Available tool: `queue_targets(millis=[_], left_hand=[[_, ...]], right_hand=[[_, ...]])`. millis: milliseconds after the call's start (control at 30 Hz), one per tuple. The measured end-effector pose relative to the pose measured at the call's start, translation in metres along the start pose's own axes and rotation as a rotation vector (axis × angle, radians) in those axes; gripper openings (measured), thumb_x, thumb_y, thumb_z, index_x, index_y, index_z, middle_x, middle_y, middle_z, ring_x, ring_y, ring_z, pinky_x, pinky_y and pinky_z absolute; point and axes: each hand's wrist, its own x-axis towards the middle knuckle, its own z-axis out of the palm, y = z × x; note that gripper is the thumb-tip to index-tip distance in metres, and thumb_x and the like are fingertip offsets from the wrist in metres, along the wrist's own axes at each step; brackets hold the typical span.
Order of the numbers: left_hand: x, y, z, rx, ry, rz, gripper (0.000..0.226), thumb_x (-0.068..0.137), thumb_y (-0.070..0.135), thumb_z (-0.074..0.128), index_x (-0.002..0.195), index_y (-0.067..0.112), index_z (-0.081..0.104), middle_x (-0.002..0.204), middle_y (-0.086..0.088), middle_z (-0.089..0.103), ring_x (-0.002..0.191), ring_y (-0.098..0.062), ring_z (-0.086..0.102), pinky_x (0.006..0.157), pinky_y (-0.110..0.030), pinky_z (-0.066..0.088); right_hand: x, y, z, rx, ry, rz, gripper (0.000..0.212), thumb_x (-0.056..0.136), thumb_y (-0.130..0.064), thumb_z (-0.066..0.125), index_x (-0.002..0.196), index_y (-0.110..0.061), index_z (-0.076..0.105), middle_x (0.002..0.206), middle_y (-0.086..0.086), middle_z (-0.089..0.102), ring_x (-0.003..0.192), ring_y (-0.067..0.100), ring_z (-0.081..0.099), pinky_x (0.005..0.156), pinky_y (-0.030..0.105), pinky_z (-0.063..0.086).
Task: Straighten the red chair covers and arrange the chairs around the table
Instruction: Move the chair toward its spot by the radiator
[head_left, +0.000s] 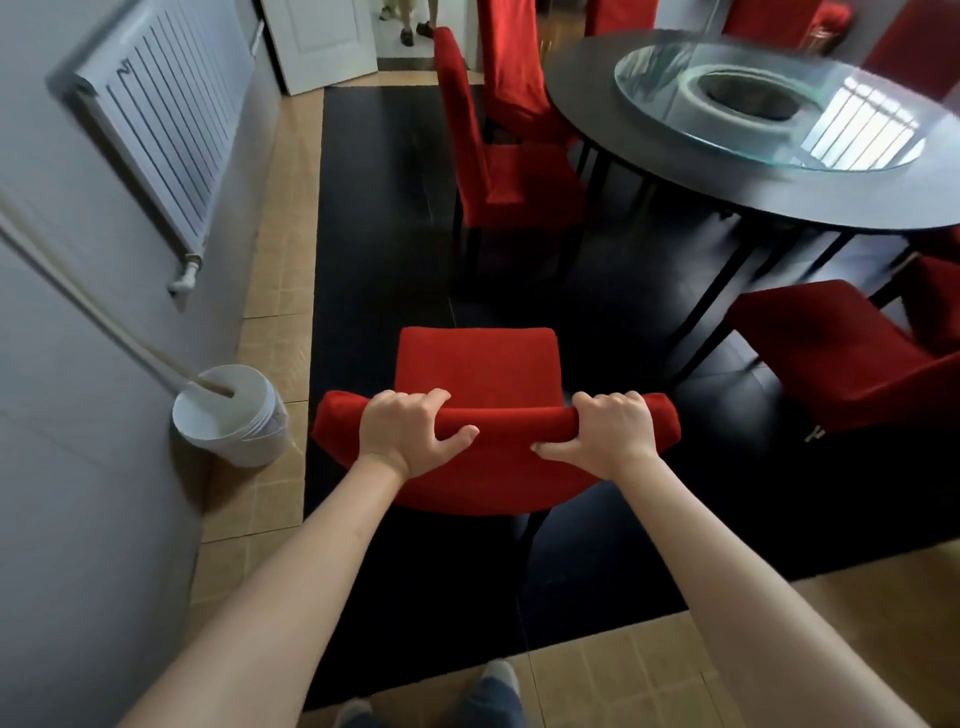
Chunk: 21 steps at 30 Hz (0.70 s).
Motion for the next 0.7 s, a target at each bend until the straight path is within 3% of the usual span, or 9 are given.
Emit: queue_targets(millis=[467, 700], left_hand=[[-0.015, -0.042, -0.016, -0.053, -0.126, 0.221, 0.080, 0.077, 0.074, 0.025, 0.101, 0.013, 0.072, 0.058, -0.002, 0.066, 0.053, -0.022, 0.062, 0.061, -0.030, 0.049], [-0.011, -0.050, -0.015, -0.069, -0.091, 0.285, 0.075, 0.078, 0.071, 0.030, 0.087, 0.011, 0.074, 0.049, 0.000, 0.060, 0.043, -0.020, 0.057, 0.052, -0.028, 0.047]], right_hand=[[-0.061, -0.064, -0.001, -0.043, 0.041, 0.250, 0.082, 0.050, -0.097, 0.022, 0.075, -0.023, 0.048, 0.071, -0.007, 0.063, 0.067, 0.015, 0.060, 0.071, 0.031, 0.035], [-0.063, -0.076, -0.004, -0.024, 0.030, 0.312, 0.083, 0.048, -0.097, 0.023, 0.074, -0.023, 0.048, 0.069, -0.008, 0.060, 0.067, 0.015, 0.059, 0.070, 0.030, 0.030]])
